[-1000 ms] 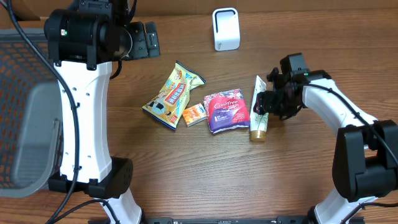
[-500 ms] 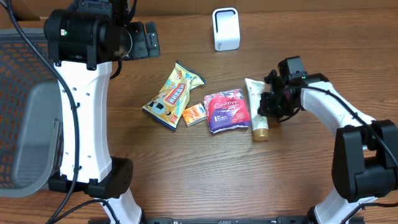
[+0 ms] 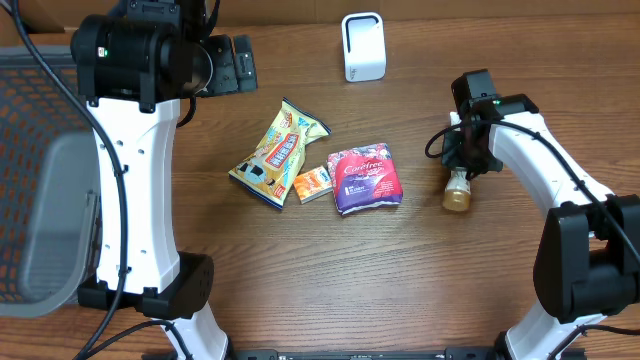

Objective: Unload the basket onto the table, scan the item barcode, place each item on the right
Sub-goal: 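Close the right gripper on the Pantene tube's cap end, then lift the Pantene tube upright with the right gripper, then carry the tube to the white scanner and hold it against the window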

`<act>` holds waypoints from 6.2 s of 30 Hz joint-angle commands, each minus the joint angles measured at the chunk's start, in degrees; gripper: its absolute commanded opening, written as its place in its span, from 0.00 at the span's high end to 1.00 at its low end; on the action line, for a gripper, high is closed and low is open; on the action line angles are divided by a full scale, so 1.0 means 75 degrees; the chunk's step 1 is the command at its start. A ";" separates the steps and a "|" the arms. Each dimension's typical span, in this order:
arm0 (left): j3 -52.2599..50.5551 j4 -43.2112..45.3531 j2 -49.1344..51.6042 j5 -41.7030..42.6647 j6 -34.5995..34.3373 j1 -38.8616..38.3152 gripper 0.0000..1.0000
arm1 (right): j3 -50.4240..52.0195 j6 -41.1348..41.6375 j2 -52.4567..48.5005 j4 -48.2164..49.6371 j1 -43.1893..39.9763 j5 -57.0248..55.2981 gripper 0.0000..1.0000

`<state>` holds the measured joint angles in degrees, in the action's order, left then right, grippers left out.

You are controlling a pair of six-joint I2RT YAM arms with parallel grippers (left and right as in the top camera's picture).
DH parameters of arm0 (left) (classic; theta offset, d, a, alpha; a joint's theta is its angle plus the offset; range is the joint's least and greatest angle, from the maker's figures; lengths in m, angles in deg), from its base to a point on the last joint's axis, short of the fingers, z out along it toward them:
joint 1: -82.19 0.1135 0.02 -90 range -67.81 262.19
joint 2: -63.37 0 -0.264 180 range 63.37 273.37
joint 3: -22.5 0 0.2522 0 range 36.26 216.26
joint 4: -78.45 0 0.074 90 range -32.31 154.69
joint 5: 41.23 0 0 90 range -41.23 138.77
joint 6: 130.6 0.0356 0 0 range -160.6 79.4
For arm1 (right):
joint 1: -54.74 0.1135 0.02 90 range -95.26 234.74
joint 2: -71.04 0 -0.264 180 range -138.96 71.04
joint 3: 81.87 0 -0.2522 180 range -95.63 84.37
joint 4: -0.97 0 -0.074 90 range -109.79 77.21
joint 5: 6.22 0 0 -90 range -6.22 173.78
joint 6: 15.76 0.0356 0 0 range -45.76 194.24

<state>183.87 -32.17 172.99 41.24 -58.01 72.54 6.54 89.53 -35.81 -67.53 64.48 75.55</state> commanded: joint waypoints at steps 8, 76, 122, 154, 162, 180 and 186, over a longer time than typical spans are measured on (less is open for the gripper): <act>-0.0041 0.0009 -0.0087 0.0012 0.0067 0.0020 0.00 | 0.0597 0.0198 0.0026 0.0612 -0.0023 -0.0023 0.61; -0.0041 0.0009 -0.0087 0.0012 0.0067 0.0020 0.00 | -0.1204 -0.0405 0.0012 0.0816 -0.2151 1.3085 0.96; -0.0041 0.0009 -0.0087 0.0012 0.0067 0.0020 0.00 | -0.1204 0.1367 0.0003 0.4208 0.0562 0.1664 0.96; -0.0041 0.0009 -0.0087 0.0012 0.0067 0.0020 0.00 | -0.1207 0.2355 -0.2611 1.1264 0.1722 -0.1314 0.96; -0.0041 0.0009 -0.0087 0.0012 0.0067 0.0020 0.00 | -0.1207 0.2334 -0.2824 1.1733 0.1448 -0.1483 0.96; -0.0041 0.0009 -0.0087 0.0012 0.0067 0.0020 0.00 | -0.1215 0.3561 -0.2824 1.0931 0.1457 0.0831 0.96; -0.0041 0.0009 -0.0087 0.0012 0.0067 0.0020 0.00 | -0.1215 0.2973 -0.2804 1.0451 0.1399 0.0833 0.96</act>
<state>183.87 -32.17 172.99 41.24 -58.01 72.54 -1.35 114.65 -58.08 9.01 75.71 81.50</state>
